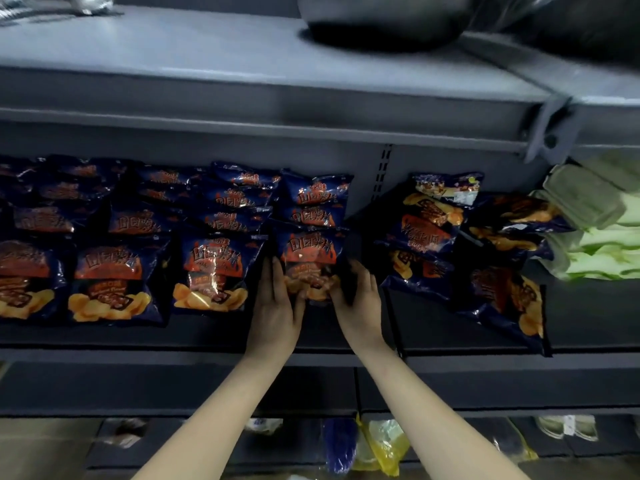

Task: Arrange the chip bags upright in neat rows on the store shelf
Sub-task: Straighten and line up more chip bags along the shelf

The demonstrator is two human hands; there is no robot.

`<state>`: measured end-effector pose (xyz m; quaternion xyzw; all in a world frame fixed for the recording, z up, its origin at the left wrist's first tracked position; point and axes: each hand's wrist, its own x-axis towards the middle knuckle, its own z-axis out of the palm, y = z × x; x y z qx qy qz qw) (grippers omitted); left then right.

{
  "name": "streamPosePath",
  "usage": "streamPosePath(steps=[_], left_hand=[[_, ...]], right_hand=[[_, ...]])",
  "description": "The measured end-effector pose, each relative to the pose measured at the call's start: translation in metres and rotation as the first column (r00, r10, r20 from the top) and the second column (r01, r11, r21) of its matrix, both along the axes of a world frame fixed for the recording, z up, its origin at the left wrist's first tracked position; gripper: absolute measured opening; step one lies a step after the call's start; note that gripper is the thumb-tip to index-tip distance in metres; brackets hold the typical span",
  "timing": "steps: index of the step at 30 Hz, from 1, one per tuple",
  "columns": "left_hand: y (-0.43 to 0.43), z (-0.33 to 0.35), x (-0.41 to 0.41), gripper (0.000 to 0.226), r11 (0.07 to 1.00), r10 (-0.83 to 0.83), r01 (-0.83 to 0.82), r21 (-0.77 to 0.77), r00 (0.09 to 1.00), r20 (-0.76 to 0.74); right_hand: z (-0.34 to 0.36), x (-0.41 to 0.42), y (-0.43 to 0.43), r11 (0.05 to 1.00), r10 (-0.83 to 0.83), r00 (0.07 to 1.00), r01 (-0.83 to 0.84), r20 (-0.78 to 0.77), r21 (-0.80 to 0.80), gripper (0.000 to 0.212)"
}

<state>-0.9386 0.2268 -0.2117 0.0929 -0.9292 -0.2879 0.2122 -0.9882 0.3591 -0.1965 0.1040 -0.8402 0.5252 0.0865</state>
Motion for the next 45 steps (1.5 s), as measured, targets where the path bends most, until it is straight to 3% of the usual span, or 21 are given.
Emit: streamPosePath(steps=[7, 15, 21, 24, 30, 36, 39, 43, 45], left_hand=[[0.038, 0.02, -0.005, 0.069, 0.987, -0.111, 0.091, -0.133, 0.982, -0.152], [0.113, 0.044, -0.042, 0.062, 0.958, -0.247, 0.268, 0.103, 0.952, -0.181], [0.159, 0.049, -0.057, 0.039, 0.897, -0.362, 0.382, 0.221, 0.924, -0.126], [0.186, 0.046, -0.062, 0.036, 0.831, -0.462, 0.442, 0.337, 0.887, -0.024], [0.235, 0.039, -0.062, 0.052, 0.827, -0.497, 0.393, 0.402, 0.846, 0.194], [0.252, 0.039, -0.064, 0.055, 0.817, -0.463, 0.347, 0.46, 0.87, 0.167], [0.25, 0.047, -0.06, 0.052, 0.732, -0.447, 0.345, 0.587, 0.894, 0.032], [0.247, 0.059, -0.057, 0.053, 0.472, -0.404, 0.289, 0.833, 0.911, -0.087], [0.245, 0.062, -0.055, 0.058, 0.455, -0.347, 0.292, 0.841, 0.928, -0.135]], right_hand=[[0.031, -0.014, 0.058, 0.993, -0.095, 0.956, 0.111, -0.279, 0.041, 0.038], [0.047, -0.022, 0.123, 0.959, -0.241, 0.913, 0.276, -0.33, 0.063, 0.04], [0.039, -0.021, 0.182, 0.871, -0.402, 0.867, 0.461, -0.295, 0.168, 0.046], [0.031, -0.021, 0.209, 0.803, -0.442, 0.86, 0.506, -0.255, 0.313, 0.052], [0.001, -0.004, 0.238, 0.691, -0.37, 0.928, 0.309, -0.049, 0.654, 0.069], [0.002, 0.002, 0.253, 0.764, -0.343, 0.939, 0.295, -0.026, 0.573, 0.061], [0.006, 0.007, 0.257, 0.801, -0.389, 0.917, 0.386, -0.091, 0.458, 0.05], [0.009, 0.023, 0.247, 0.821, -0.362, 0.91, 0.414, -0.204, 0.393, 0.042], [0.01, 0.033, 0.236, 0.842, -0.297, 0.92, 0.378, -0.254, 0.386, 0.041]])
